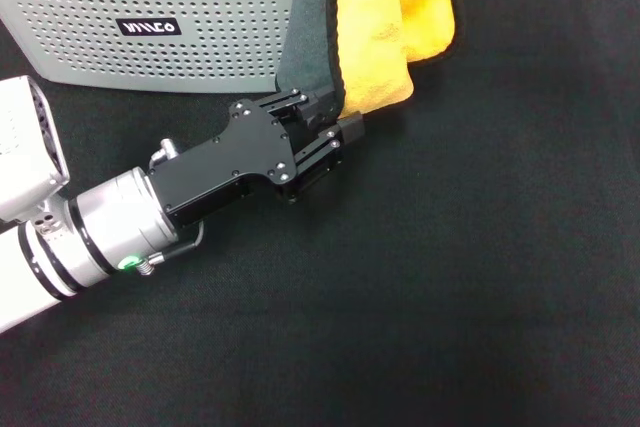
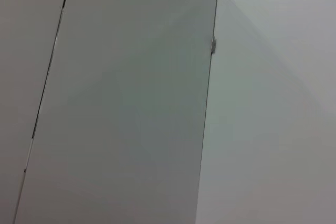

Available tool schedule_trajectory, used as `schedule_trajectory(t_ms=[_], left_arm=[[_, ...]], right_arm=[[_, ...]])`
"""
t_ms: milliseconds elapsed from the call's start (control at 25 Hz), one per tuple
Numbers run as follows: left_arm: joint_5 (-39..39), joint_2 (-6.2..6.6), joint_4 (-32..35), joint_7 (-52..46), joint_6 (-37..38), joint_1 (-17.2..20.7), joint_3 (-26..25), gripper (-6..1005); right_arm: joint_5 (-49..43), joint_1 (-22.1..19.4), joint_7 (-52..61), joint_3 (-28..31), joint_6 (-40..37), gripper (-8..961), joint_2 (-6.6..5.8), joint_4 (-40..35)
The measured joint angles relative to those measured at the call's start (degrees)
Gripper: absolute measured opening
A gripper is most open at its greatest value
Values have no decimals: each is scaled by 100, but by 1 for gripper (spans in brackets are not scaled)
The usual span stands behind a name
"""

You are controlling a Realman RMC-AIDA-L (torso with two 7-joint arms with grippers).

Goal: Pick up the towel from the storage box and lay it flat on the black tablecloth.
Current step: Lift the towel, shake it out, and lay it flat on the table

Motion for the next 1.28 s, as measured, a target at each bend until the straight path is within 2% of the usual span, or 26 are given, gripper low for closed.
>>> schedule_trajectory(t_ms=[640,880,1080,1280], left_arm=[[-68,0,-142,36,66,-25,26,301],[-75,0,-141,-22,-4,-26,26,110],[-84,25,-127,-241,19,-26,26,30],[-34,57,-79,-366,259,-12,45,17]], right_arm=[[69,-77,-10,13,166,48,0,-4],[74,-103,-6,2,276,49,9,-9],[83,-176,16,0,386,51,9,-10],[149,-335,32,1,562,52,9,-10]])
